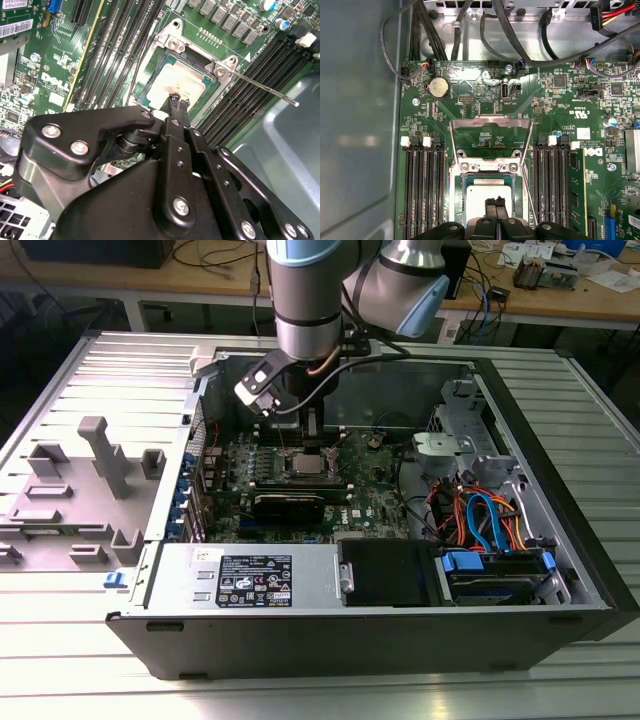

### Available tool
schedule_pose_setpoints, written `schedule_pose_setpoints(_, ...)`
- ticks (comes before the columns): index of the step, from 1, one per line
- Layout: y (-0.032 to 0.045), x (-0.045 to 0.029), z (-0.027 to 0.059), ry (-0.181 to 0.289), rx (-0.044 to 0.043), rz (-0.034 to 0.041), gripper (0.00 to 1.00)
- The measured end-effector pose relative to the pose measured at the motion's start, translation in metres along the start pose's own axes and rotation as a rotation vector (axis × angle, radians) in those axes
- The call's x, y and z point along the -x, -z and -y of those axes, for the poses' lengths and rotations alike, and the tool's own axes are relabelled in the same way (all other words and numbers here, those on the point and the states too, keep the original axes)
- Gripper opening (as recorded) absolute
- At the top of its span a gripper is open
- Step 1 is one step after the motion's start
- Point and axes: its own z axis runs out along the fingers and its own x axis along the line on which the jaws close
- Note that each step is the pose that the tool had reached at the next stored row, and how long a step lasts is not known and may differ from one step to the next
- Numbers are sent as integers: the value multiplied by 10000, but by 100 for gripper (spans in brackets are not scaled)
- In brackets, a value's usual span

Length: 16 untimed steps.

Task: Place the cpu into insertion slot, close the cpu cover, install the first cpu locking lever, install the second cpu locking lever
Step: 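Close the cpu cover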

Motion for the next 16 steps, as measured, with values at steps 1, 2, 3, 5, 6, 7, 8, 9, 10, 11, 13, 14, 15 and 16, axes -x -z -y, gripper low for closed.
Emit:
schedule_pose_setpoints(1,3,0,0,-1,0,3,11)
schedule_pose_setpoints(2,6,0,0,-1,0,4,11)
schedule_pose_setpoints(3,12,0,-1,-1,0,5,11)
schedule_pose_setpoints(5,17,0,-1,0,0,9,11)
schedule_pose_setpoints(6,26,0,-2,1,0,21,11)
schedule_pose_setpoints(7,34,0,-2,2,-1,30,11)
schedule_pose_setpoints(8,37,0,-3,2,0,33,11)
schedule_pose_setpoints(9,41,0,-3,3,0,36,11)
schedule_pose_setpoints(10,42,1,-3,3,0,54,11)
schedule_pose_setpoints(11,43,1,-3,4,-1,57,11)
schedule_pose_setpoints(13,42,0,-6,4,0,56,11)
schedule_pose_setpoints(14,41,0,-17,3,0,56,11)
schedule_pose_setpoints(15,40,0,-30,3,0,57,11)
schedule_pose_setpoints(16,39,1,-40,4,0,57,11)
